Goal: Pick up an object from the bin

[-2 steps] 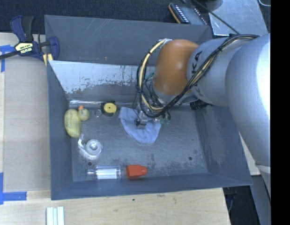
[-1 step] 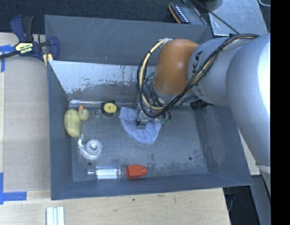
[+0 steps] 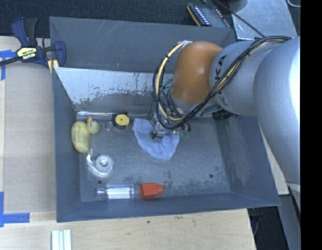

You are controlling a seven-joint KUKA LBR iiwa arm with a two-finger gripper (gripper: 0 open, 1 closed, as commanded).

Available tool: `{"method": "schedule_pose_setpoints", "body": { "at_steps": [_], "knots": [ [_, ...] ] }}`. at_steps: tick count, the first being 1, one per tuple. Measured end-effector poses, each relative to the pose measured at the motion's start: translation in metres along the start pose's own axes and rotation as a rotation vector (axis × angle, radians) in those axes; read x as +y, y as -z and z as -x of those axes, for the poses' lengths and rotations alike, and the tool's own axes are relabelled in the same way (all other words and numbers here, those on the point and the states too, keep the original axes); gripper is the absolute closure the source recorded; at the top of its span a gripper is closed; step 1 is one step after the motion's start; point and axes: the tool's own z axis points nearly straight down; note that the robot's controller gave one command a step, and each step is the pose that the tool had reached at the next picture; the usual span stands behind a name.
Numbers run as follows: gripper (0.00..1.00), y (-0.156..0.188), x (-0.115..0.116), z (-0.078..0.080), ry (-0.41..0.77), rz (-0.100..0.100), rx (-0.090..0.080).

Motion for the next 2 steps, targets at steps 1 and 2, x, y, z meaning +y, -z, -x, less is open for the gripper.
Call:
{"method": "schedule_pose_setpoints", "body": {
  "at_steps": [1,2],
  "knots": [
    [1.00,0.007,0.000,0.000,0.000,0.000,0.002],
    [1.00,0.030,0.000,-0.001,0.001,0.000,0.004]
  ]
}}
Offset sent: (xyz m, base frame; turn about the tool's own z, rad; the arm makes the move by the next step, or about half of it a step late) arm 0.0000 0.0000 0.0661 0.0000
